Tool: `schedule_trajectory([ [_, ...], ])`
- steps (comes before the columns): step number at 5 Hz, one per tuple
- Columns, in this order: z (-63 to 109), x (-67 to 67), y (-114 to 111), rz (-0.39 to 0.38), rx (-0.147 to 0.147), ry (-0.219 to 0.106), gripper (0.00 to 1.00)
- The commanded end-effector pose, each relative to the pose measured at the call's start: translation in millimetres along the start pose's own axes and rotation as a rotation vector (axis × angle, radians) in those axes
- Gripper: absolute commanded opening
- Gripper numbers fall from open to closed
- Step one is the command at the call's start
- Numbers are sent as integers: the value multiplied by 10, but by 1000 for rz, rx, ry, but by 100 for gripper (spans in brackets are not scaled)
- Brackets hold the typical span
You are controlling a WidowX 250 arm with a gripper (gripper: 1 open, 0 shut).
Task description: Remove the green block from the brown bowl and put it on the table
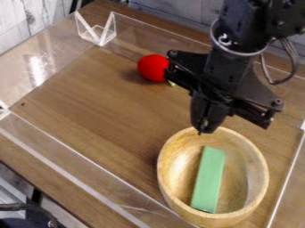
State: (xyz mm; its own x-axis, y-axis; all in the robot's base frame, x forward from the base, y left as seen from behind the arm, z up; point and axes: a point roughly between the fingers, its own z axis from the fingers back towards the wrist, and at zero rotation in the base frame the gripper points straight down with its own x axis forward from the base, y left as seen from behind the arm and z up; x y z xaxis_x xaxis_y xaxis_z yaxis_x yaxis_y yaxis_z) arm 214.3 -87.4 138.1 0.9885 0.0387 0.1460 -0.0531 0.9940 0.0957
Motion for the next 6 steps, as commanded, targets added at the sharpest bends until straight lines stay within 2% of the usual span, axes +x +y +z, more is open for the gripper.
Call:
schedule_trajectory([
  [1, 61, 43, -13, 16, -27, -37, 100],
  [2, -5, 18, -34, 20, -33, -29, 100],
  [6, -498, -48, -164, 51, -106, -35, 100],
])
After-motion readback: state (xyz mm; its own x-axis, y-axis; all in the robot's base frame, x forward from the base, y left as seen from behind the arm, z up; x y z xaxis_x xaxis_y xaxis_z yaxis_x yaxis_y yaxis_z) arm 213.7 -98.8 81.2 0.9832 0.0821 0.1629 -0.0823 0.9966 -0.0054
